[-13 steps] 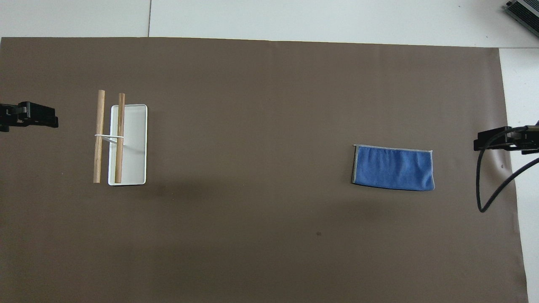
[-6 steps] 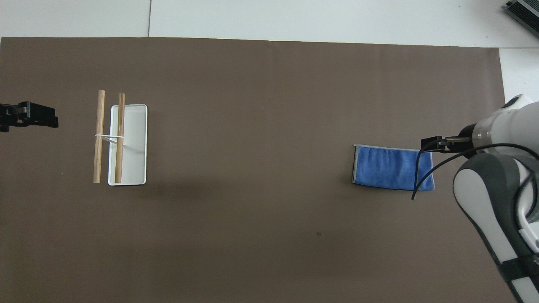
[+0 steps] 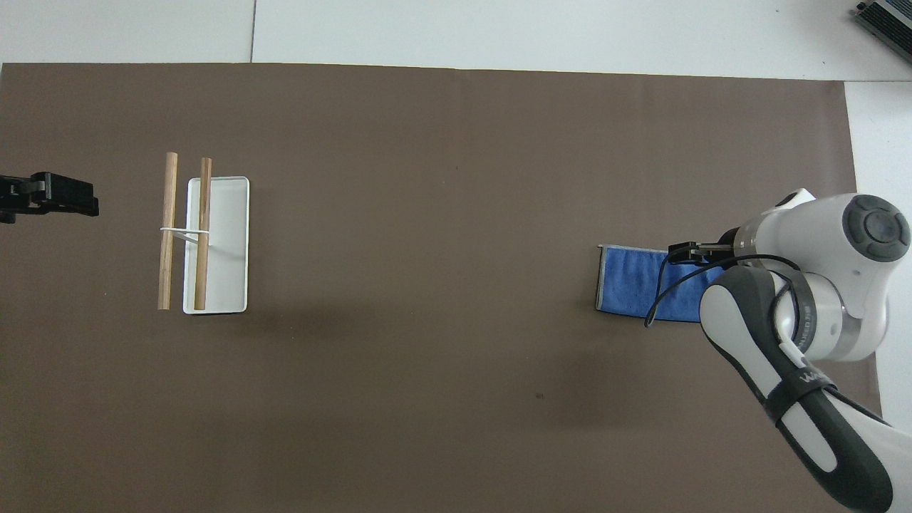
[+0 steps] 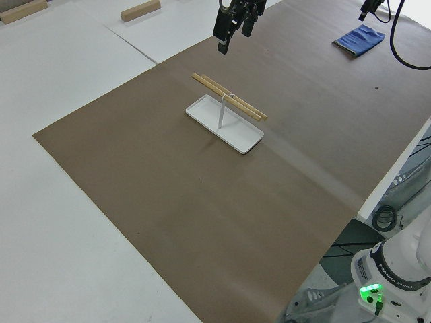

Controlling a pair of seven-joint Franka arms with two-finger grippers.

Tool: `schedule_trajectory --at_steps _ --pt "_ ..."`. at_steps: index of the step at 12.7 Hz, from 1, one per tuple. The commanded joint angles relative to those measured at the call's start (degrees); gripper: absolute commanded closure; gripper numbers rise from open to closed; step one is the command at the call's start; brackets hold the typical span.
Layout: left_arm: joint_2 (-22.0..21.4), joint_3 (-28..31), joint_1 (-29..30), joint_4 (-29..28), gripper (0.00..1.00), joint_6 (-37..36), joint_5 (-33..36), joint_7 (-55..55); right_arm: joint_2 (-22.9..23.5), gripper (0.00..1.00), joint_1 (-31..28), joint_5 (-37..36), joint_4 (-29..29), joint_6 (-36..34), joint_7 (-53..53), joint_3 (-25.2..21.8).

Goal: Right arm passes towel to left arm to hang
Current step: 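Reach the right gripper down onto the blue towel and grasp it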

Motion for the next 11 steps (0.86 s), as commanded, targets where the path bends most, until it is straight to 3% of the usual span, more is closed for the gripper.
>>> schedule_trajectory --at_steps 1,7,8,9,10,11 --pt "-1.9 -0.4 0.4 -2.2 0.0 0.6 1.2 0.2 0.5 0.0 -0.4 1.5 -1.6 2.4 -0.2 0.4" --pt "-1.9 -0.4 0.4 -2.2 0.0 0.7 1.2 0.2 2.7 0.0 0.8 1.6 -4.7 7.0 -2.0 0.4" --pt "-1.9 -0.4 0.4 -2.2 0.0 0.6 1.2 0.2 2.7 0.2 0.8 1.5 -4.7 6.8 -2.3 0.4" --pt "-1.9 -0.4 0.4 -2.2 0.0 0.6 1.2 0.2 2.7 0.61 0.8 1.6 -4.6 6.6 -2.5 0.4" --pt "-1.9 -0.4 0.4 -2.2 0.0 0.6 1.2 0.2 2.7 0.86 0.8 1.5 -4.6 6.3 -2.4 0.4" --pt "-1.9 -0.4 0.4 -2.2 0.0 0.6 1.2 0.2 2.7 1.0 0.8 1.6 -4.5 6.0 -1.7 0.4"
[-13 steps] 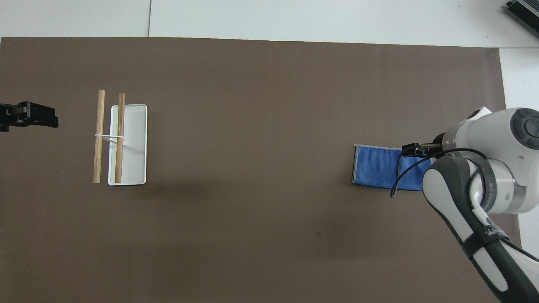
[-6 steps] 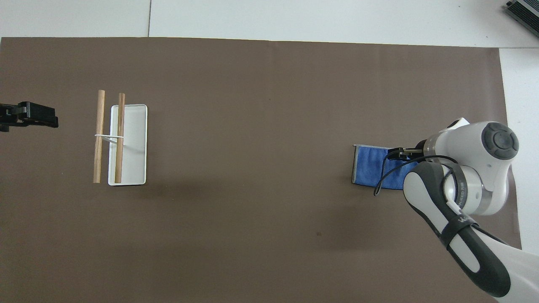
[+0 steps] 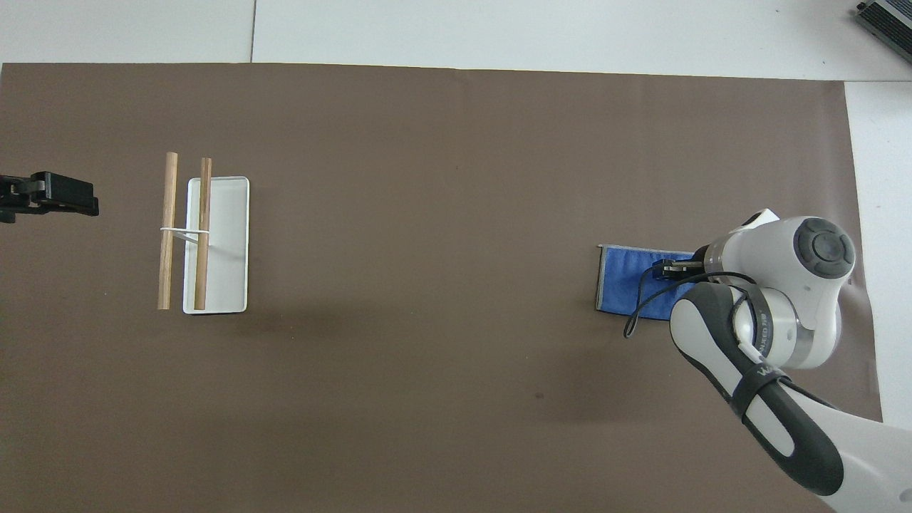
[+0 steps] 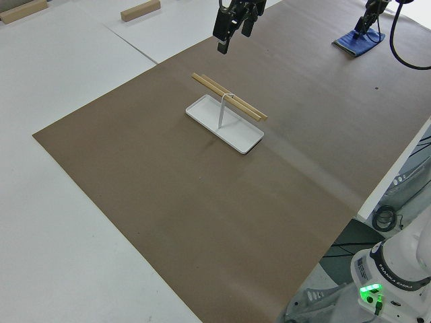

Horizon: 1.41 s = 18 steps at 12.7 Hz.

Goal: Right arm passes towel to left arm to hang
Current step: 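Reach the right gripper down onto the blue towel and grasp it, then lift the blue towel with the right gripper toward the tray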

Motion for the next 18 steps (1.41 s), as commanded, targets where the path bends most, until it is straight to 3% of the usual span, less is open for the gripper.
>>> schedule_trajectory --at_steps 1,5,11,18 --pt "-1.9 -0.4 0.4 -2.2 0.0 0.6 1.2 0.2 -0.2 1.0 -0.5 1.1 -0.2 0.2 0.1 0.4" --pt "-1.9 -0.4 0.4 -2.2 0.0 0.6 1.2 0.2 -0.3 1.0 0.0 1.1 1.7 -2.1 1.2 0.4" --pt "-1.9 -0.4 0.4 -2.2 0.0 0.6 1.2 0.2 -2.8 1.0 2.1 3.4 10.4 -10.6 6.4 2.8" --pt "-1.9 -0.4 0.4 -2.2 0.0 0.6 1.2 0.2 -1.6 1.0 2.9 26.2 22.2 -11.3 7.9 7.9"
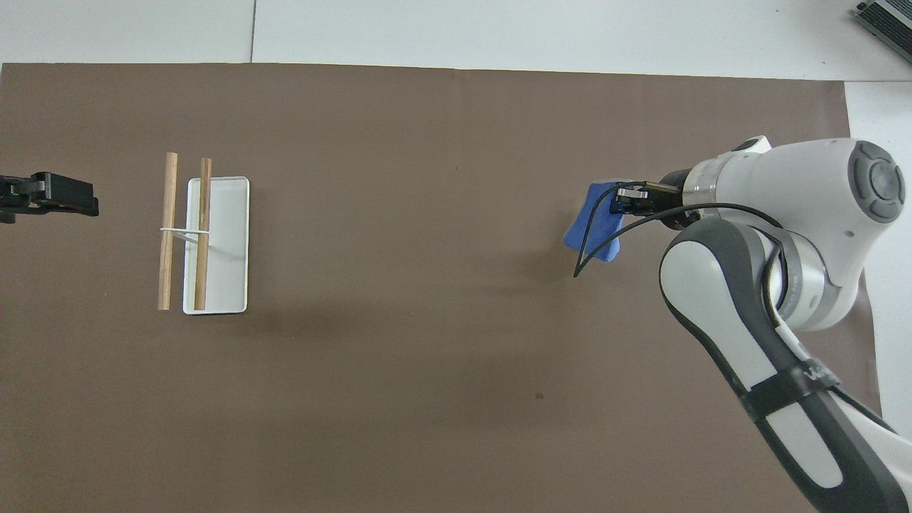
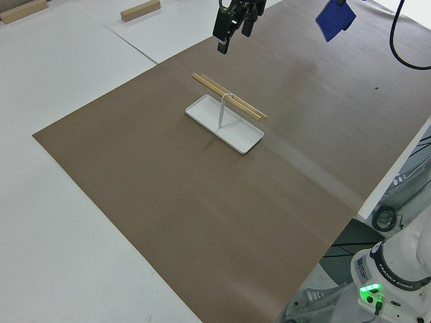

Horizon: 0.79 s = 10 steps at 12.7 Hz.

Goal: Right arm passes towel to left arm to hang
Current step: 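Lift the blue towel with the right gripper toward the tray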

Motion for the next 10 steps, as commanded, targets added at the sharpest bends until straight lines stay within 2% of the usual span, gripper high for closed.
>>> schedule_trajectory --at_steps 1,4,10 --pt "-1.9 -0.4 0.4 -2.2 0.0 0.6 1.2 0.2 1.3 1.0 1.1 8.9 3.9 -0.3 0.8 0.7" --pt "-1.9 -0.4 0.4 -2.2 0.0 0.6 1.2 0.2 1.3 1.0 3.3 21.0 4.1 1.7 0.8 0.7" --pt "-1.8 -0.4 0.4 -2.2 0.0 0.6 1.2 0.1 2.0 1.0 14.0 42.6 4.0 17.1 6.4 0.7"
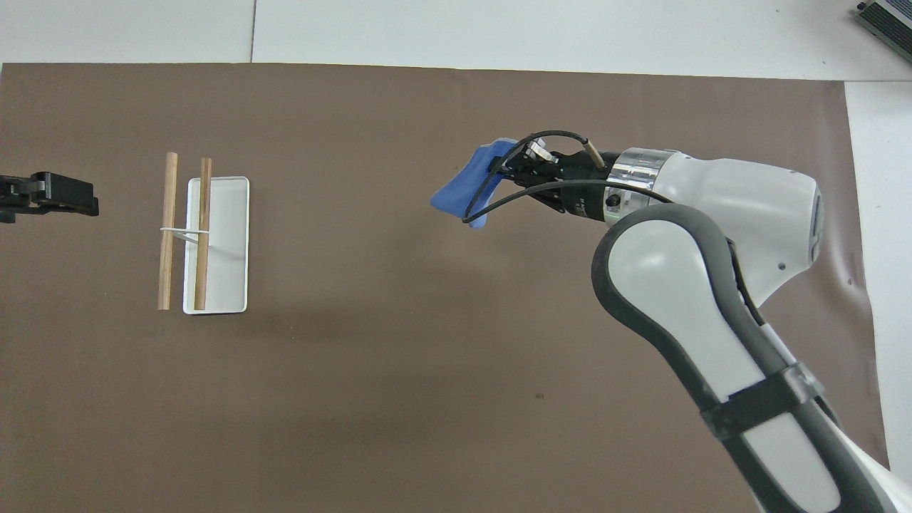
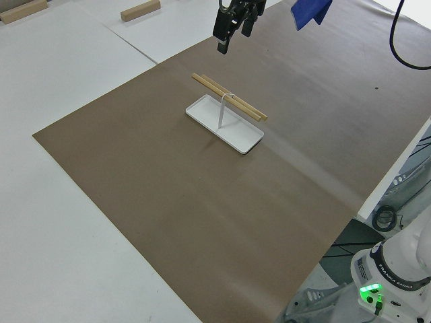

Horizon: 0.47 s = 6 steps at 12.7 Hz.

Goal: Right arm passes towel to left arm to hang
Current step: 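Lift the blue towel with the right gripper toward the tray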

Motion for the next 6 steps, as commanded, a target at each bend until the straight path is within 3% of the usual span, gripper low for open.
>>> schedule_trajectory --at_steps 1,6 --pt "-1.9 -0.4 0.2 -2.2 0.0 0.7 1.2 0.1 0.8 1.0 3.6 9.6 1.1 5.6 2.0 0.2" --pt "-2.6 -0.5 -0.2 -2.3 0.0 -0.5 0.5 0.1 0.6 1.0 7.5 29.3 1.5 10.0 2.1 0.2"
